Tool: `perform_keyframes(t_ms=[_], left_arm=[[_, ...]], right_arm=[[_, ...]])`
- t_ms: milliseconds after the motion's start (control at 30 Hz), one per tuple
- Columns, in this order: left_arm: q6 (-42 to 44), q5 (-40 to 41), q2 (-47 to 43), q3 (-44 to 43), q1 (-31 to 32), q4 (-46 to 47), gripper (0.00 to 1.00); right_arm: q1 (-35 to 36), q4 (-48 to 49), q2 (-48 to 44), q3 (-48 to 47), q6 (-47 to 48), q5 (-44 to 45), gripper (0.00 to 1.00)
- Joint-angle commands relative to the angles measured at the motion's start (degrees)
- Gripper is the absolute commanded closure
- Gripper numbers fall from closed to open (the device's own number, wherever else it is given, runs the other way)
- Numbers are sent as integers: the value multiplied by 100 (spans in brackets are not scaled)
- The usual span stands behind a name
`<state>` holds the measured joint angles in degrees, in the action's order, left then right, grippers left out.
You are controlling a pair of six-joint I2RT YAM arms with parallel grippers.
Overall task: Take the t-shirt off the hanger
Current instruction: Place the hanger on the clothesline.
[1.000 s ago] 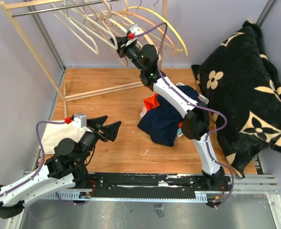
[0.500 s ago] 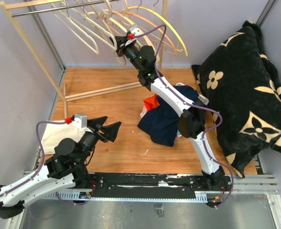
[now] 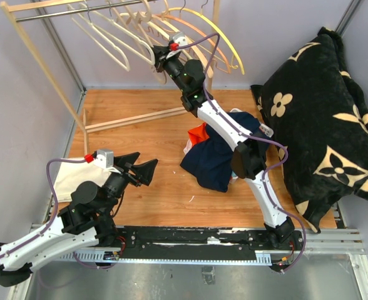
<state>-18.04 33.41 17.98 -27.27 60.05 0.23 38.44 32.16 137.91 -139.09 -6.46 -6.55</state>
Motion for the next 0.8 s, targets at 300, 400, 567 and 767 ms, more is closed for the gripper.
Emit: perform_keyframes(t_ms=[300,400,567,767], left_arm=[[83,163,0,-69,34,113,15],[83,156,11,-72,34,126,15],[82,157,46,-69,36,144,15],[65,145,48,-60,39,153,15]], right_arm=[[-126,441,165,-352,-162,150,99],[-126,431,200,-402,-171,137,99],[-128,371,241,-426,-197,144,99],[-135,236,213,-385,-229,179,97]])
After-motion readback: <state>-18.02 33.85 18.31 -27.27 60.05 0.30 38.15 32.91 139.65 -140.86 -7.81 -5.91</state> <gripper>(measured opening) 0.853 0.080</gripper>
